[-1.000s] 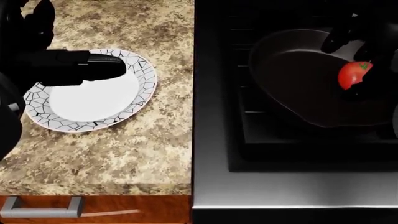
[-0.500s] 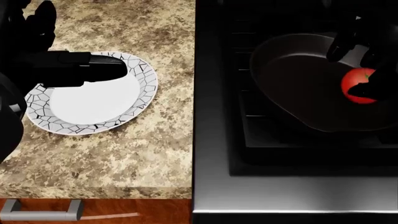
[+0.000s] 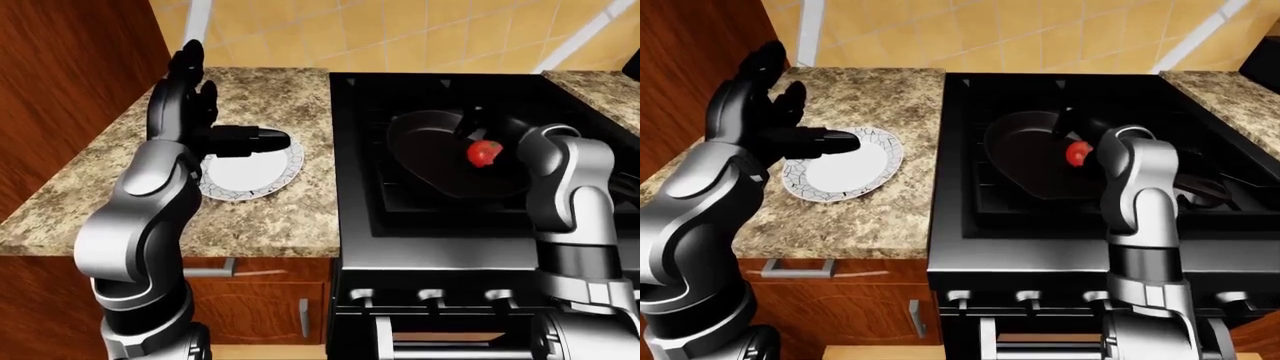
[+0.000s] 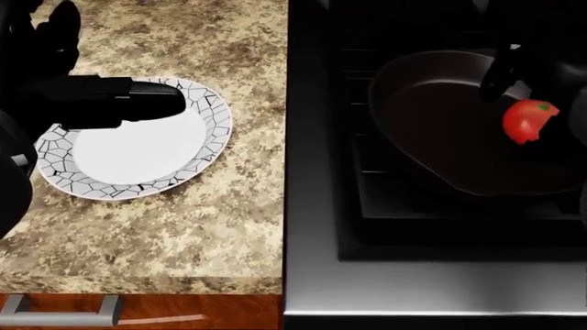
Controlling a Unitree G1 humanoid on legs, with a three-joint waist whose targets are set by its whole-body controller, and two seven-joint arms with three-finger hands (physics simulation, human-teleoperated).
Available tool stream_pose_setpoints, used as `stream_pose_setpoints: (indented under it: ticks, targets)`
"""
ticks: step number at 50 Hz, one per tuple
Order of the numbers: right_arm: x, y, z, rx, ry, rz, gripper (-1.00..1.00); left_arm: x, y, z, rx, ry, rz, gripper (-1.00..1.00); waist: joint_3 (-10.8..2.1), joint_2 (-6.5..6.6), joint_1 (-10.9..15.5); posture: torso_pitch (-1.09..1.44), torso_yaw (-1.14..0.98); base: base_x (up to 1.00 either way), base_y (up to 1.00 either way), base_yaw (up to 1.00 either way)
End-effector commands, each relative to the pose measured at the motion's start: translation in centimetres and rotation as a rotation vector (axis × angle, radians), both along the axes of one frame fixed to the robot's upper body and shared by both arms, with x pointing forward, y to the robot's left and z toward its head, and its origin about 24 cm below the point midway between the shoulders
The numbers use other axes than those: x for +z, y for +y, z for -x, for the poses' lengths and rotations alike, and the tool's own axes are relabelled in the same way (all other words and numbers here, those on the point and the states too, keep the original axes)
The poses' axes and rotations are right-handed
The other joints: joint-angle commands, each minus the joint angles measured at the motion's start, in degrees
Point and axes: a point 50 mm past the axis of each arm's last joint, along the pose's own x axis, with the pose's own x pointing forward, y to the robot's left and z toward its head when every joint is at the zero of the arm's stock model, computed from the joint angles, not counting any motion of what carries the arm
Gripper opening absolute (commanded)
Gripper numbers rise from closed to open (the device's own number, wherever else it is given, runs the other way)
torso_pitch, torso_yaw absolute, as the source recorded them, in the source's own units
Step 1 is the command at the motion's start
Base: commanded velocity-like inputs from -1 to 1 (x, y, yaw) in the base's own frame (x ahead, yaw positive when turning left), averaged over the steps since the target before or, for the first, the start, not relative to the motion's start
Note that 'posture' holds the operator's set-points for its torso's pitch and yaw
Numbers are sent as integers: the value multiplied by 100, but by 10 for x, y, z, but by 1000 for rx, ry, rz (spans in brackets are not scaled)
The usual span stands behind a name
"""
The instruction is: Pick the tomato from the pan and place it on the plate.
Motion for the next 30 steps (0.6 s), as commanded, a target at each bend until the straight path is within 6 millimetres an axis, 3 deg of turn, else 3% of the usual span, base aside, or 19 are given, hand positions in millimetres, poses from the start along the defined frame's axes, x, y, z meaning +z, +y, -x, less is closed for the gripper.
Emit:
stream_pose_setpoints:
  ticks: [1,21,24,25,26,30]
  targets:
    - [10,2,1,16,-27,28,5,17,-1,5,-3,-88,-2,100,-131,1,-4,0,0,0,0,0]
    - [-13,7,2,58,-5,176,4,15,-3,3,-8,-84,-2,100,-140,-24,2,0,0,0,0,0]
    - [-14,6,3,57,-2,174,0,14,-3,3,-7,-83,-3,100,-146,-29,6,0,0,0,0,0]
    - [-16,6,3,56,0,172,-24,14,-3,3,-8,-83,-3,100,-149,-31,6,0,0,0,0,0]
    - [-17,6,3,55,2,170,-30,14,-3,3,-8,-83,-3,100,-151,-33,7,0,0,0,0,0]
    - [-20,6,3,54,2,161,-26,16,-2,3,-6,-85,-3,100,-157,-42,8,0,0,0,0,0]
